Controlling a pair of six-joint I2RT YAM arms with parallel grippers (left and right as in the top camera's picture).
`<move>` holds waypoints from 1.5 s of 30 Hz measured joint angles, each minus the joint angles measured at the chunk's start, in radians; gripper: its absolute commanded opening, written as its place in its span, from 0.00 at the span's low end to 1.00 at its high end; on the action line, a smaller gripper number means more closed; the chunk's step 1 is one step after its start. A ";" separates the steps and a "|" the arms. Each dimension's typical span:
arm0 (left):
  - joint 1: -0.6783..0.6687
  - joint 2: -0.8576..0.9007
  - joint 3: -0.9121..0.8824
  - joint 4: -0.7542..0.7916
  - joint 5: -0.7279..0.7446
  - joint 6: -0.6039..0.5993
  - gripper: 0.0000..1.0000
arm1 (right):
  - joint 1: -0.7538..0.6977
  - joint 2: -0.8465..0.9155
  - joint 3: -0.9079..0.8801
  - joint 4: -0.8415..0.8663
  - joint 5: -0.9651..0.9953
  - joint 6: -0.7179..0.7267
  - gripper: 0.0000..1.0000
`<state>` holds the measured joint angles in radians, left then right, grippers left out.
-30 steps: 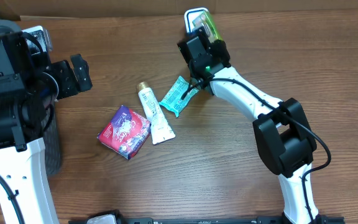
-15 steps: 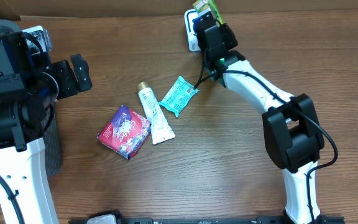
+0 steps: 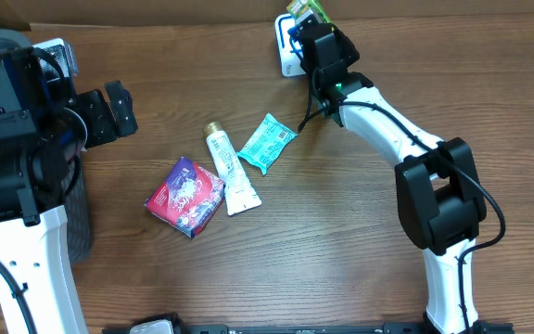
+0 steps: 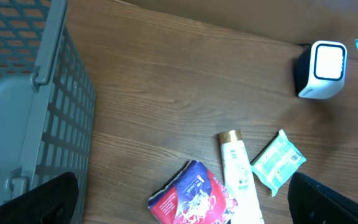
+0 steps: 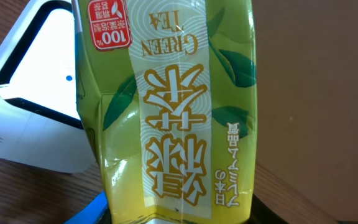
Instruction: Scan the item barcode
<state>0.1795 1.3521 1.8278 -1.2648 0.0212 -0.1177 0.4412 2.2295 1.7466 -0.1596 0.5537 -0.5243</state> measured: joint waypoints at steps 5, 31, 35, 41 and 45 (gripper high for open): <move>0.000 0.000 0.000 0.000 0.000 0.000 1.00 | 0.000 0.019 0.000 0.002 0.000 -0.010 0.07; 0.000 0.000 0.000 0.000 0.000 0.000 0.99 | -0.065 -0.452 0.010 -0.746 -0.437 0.701 0.04; 0.000 0.000 0.000 0.000 0.000 0.000 0.99 | -0.205 -0.476 0.020 -0.899 -0.480 0.853 0.04; 0.000 0.000 0.000 0.000 0.000 0.000 1.00 | -0.443 -0.443 -0.052 -0.961 -0.499 1.054 0.04; 0.000 0.000 0.000 0.000 0.000 0.000 1.00 | -0.576 -0.433 -0.215 -0.864 -0.505 1.141 0.04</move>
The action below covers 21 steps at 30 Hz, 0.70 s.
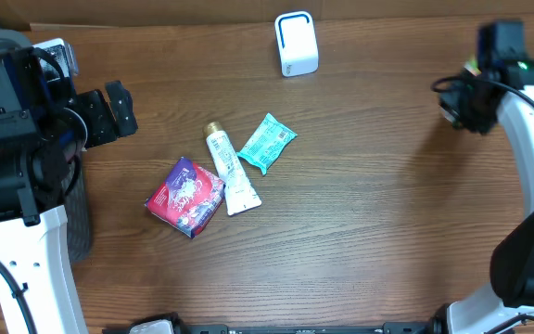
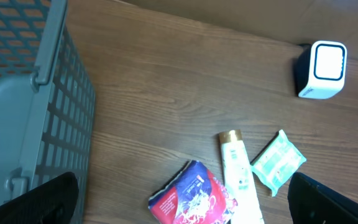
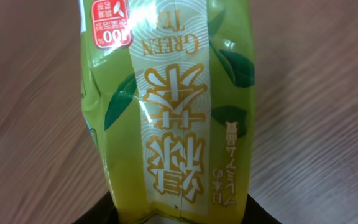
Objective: Scan the item barcode
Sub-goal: 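Carry the carton away to the right with the right gripper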
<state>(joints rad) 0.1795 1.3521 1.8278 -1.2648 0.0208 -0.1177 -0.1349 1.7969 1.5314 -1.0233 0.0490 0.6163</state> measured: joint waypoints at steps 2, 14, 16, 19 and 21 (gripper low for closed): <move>0.000 0.000 0.000 0.000 0.000 0.000 1.00 | -0.045 0.009 -0.091 0.066 -0.011 0.022 0.04; 0.000 0.000 0.000 0.000 0.000 0.000 1.00 | -0.072 0.015 -0.328 0.221 -0.050 0.064 0.14; 0.000 0.000 0.000 0.000 0.000 0.000 1.00 | -0.072 0.015 -0.328 0.220 -0.050 0.064 0.28; 0.000 0.000 0.000 0.000 0.000 0.000 1.00 | -0.072 0.015 -0.328 0.222 -0.051 0.066 0.52; 0.000 0.000 0.000 0.000 0.000 0.000 1.00 | -0.072 0.015 -0.328 0.225 -0.052 0.063 0.61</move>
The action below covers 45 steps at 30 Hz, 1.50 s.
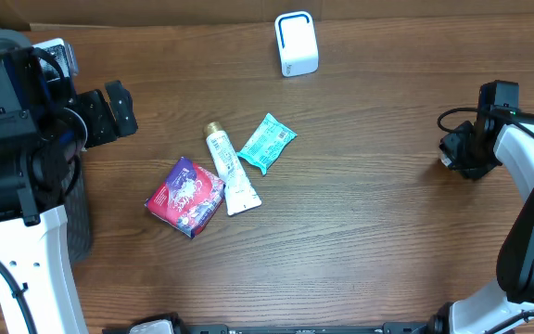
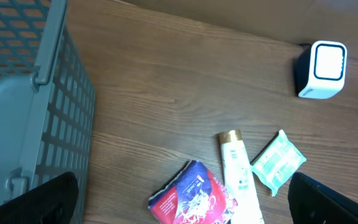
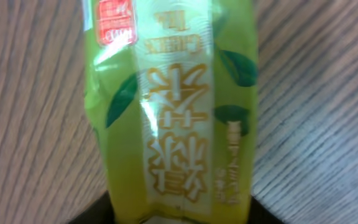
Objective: Scan the item barcode
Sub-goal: 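Carry the carton away to the right with the right gripper, then move the right gripper to the mint-green wipes pack and grasp it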
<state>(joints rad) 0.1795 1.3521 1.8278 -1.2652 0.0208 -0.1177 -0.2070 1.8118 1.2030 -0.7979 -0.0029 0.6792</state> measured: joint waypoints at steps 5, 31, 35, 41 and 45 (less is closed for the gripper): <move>0.000 0.000 0.000 0.000 0.000 0.000 0.99 | 0.000 0.000 0.012 -0.045 -0.016 -0.027 0.66; 0.000 0.000 0.000 0.000 0.000 0.000 1.00 | 0.661 0.001 0.119 0.348 -0.294 0.037 0.42; 0.000 0.000 0.000 0.000 0.000 0.000 1.00 | 0.760 0.031 0.117 0.529 -0.253 0.074 0.45; 0.000 0.000 0.000 0.000 0.000 0.000 1.00 | 0.833 0.155 0.117 0.719 -0.247 0.085 0.49; 0.000 0.000 0.000 0.000 0.000 0.000 1.00 | 0.837 0.212 0.116 0.797 -0.262 0.080 0.50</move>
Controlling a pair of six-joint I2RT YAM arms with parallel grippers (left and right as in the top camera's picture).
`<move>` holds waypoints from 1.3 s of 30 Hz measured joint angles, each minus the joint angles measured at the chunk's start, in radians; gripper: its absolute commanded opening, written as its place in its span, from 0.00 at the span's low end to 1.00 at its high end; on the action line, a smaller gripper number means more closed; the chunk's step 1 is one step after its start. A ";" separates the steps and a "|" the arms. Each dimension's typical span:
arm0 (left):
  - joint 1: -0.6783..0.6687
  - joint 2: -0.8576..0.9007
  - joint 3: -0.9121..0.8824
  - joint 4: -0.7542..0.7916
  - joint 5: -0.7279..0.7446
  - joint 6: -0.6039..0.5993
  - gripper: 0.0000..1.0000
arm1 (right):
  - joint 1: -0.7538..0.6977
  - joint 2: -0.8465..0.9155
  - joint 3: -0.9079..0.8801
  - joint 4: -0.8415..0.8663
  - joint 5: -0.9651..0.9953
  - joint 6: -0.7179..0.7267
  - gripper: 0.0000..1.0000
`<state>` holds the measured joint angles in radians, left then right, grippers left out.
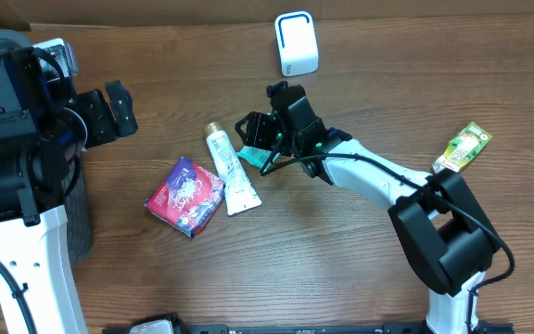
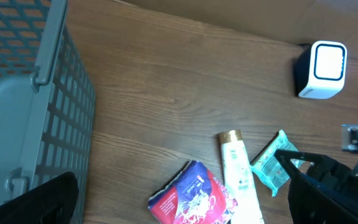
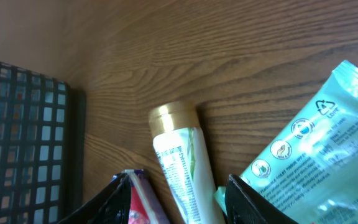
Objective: Scan the item barcode
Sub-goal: 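Move the right gripper to the mint-green wipes pack and grasp it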
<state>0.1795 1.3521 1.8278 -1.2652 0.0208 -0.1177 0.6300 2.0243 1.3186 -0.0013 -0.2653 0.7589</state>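
The white scanner [image 1: 297,44] stands at the back of the table, also in the left wrist view [image 2: 321,70]. A green tea packet [image 1: 463,147] lies flat at the right. Mid-table lie a white tube with a gold cap [image 1: 230,172], a teal tissue packet [image 1: 269,147] and a red and purple packet [image 1: 185,196]. My right gripper [image 1: 253,130] hovers open over the tube and the teal packet. In its wrist view the right gripper [image 3: 176,186] straddles the tube [image 3: 180,163], the teal packet [image 3: 316,162] to the right. My left gripper [image 1: 119,109] stays open at the left.
A grey mesh basket [image 2: 23,93] stands at the table's left edge, under my left arm. A cardboard wall [image 1: 156,11] runs along the back of the table. My right arm [image 1: 378,176] stretches across the middle from the front right.
The green tea packet has left my right gripper and lies on the table at the right. The right gripper, then shut on it there, is open over the tube and teal packet.
My right gripper held the green tea packet against the scanner. Then it held it over the far right of the table, then lower there. Now the packet lies at the right and the open gripper is mid-table. The left arm has not moved.
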 measured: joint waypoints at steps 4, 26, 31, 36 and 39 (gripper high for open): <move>0.000 0.000 0.000 0.000 0.000 0.000 1.00 | 0.002 0.027 0.000 0.009 -0.011 0.000 0.50; 0.000 0.000 0.000 0.000 0.000 0.000 1.00 | -0.054 0.057 0.024 -0.423 -0.077 -0.048 0.55; 0.000 0.000 0.000 0.000 0.000 0.000 1.00 | -0.169 0.057 0.081 -0.575 -0.061 -0.179 0.66; 0.000 0.000 0.000 0.000 0.000 0.000 1.00 | -0.241 0.057 0.129 -0.575 -0.082 -0.251 0.70; 0.000 0.000 0.000 0.000 0.000 0.000 1.00 | -0.245 0.057 0.133 -0.544 -0.122 -0.261 0.72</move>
<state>0.1795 1.3521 1.8278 -1.2652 0.0208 -0.1177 0.3855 2.0815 1.4513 -0.5453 -0.3870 0.4980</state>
